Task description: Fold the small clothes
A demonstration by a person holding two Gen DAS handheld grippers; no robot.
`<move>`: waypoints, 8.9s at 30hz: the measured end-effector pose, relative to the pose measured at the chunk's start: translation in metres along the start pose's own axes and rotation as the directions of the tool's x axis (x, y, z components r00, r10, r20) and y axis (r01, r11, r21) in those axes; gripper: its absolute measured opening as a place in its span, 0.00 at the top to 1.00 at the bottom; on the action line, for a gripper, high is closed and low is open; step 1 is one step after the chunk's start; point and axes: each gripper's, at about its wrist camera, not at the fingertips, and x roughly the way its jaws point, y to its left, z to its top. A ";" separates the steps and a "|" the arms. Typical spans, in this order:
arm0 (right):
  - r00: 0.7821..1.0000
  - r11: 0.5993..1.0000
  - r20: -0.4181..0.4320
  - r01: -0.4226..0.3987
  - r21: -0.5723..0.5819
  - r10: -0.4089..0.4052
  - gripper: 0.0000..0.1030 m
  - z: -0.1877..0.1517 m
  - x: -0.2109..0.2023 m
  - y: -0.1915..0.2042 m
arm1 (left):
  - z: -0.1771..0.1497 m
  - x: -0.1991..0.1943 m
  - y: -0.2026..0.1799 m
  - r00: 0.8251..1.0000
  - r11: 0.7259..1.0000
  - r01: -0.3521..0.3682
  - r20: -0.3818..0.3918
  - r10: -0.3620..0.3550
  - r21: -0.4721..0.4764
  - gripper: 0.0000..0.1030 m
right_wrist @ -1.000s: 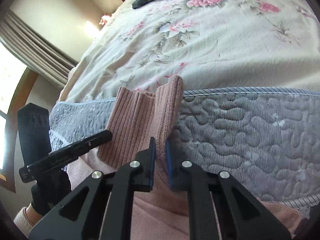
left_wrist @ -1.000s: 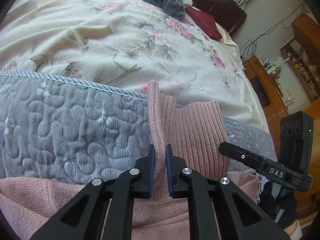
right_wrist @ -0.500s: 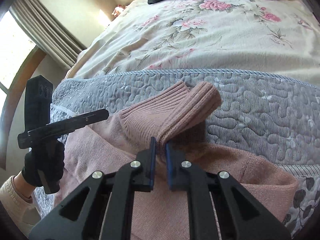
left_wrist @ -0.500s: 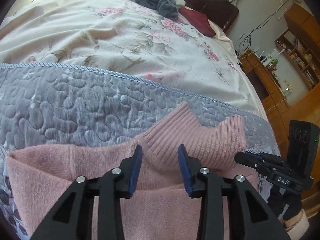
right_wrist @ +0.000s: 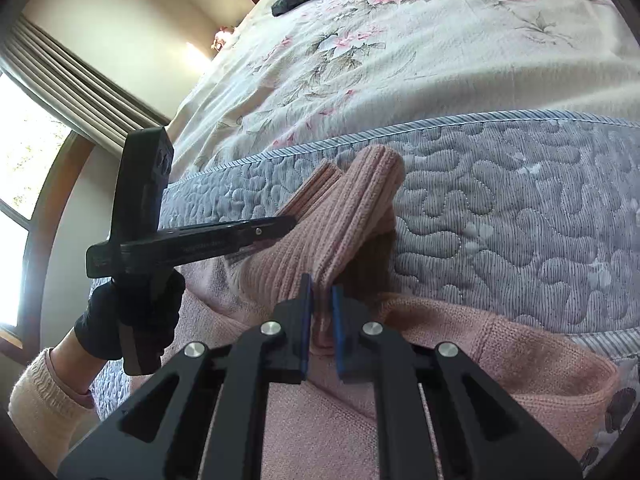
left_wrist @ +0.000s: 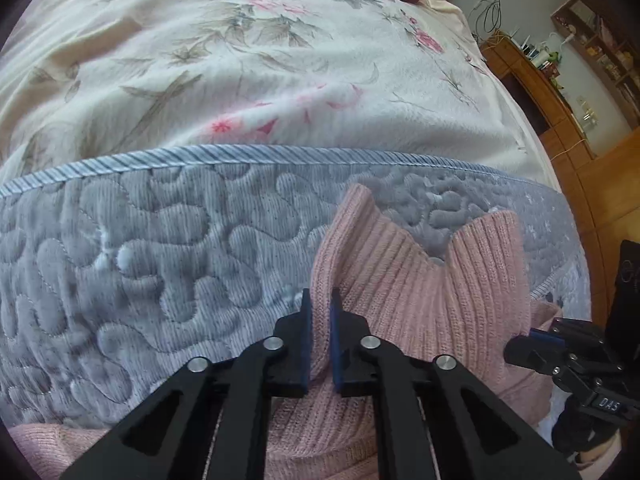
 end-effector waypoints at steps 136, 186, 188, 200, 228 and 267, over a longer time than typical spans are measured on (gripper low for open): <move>0.965 0.947 -0.263 0.095 0.306 -0.012 0.90 -0.465 -0.187 0.036 | -0.542 -0.257 0.012 1.000 0.881 -0.002 0.001 0.003 -0.472 0.83; 0.867 0.851 -0.263 0.481 0.212 -0.424 0.60 -0.190 -0.110 0.004 | -0.237 -0.174 0.054 0.976 0.977 -0.188 -0.129 0.175 -0.097 0.49; 0.891 0.873 -0.249 0.433 0.223 -0.379 0.77 -0.192 -0.111 -0.003 | -0.238 -0.168 0.050 0.971 0.973 -0.217 -0.120 0.207 -0.076 0.51; 0.984 0.947 -0.092 0.174 0.272 -0.154 0.91 -0.193 -0.171 0.010 | -0.254 -0.221 0.029 0.982 0.968 -0.169 0.049 0.181 -0.185 0.91; 0.972 0.928 -0.031 0.233 0.290 -0.235 0.91 -0.033 -0.081 -0.050 | -0.114 -0.148 0.111 0.956 0.934 -0.219 0.133 0.263 -0.281 0.89; 0.924 0.884 -0.301 0.331 0.329 -0.234 0.93 -0.198 -0.104 -0.036 | -0.207 -0.133 0.034 0.979 0.966 -0.202 -0.039 0.198 -0.161 0.58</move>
